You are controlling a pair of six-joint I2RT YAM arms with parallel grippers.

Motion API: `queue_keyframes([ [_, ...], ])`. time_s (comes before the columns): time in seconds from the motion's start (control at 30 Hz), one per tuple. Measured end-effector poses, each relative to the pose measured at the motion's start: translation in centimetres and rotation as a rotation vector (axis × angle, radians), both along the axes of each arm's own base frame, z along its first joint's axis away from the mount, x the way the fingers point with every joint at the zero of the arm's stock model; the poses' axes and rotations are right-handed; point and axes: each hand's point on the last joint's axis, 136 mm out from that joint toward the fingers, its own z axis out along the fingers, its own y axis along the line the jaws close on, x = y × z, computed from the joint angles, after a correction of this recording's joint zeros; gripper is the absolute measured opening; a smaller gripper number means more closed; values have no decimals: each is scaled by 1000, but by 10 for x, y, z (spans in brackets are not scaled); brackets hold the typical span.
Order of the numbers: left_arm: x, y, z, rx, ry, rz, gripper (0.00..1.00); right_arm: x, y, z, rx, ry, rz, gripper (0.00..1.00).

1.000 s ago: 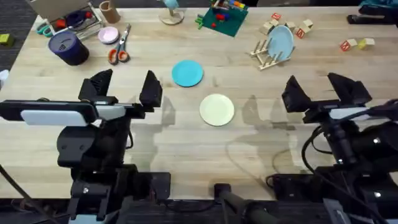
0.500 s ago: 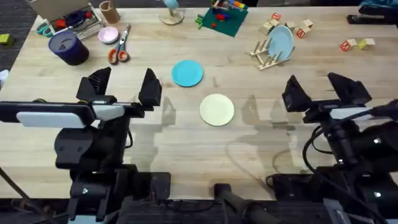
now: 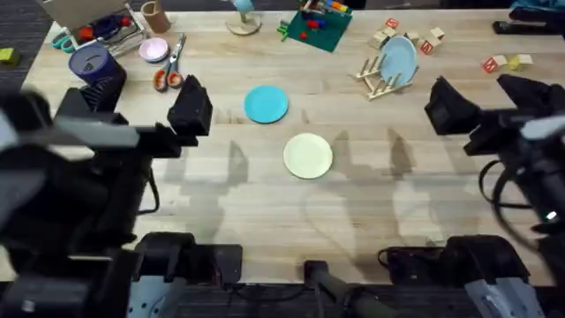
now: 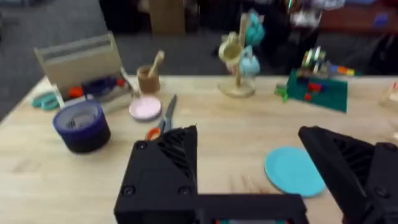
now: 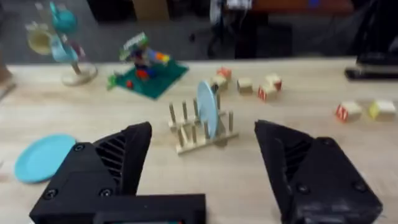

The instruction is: Pick up the plates from the table one by one and place each into a slot on the dish rack.

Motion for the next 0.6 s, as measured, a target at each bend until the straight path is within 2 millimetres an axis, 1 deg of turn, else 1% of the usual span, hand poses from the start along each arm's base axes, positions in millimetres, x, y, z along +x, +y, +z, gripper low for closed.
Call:
queue_keyframes([
  [0.17,14,0,0,-19,173,3,991,14,0,-2,2,207,-1,996],
  [0.4,39,-3,-2,-35,408,-6,991,36,0,2,1,448,-1,996],
  [0.6,56,-8,-14,-51,591,-31,991,49,1,-1,1,602,2,995],
])
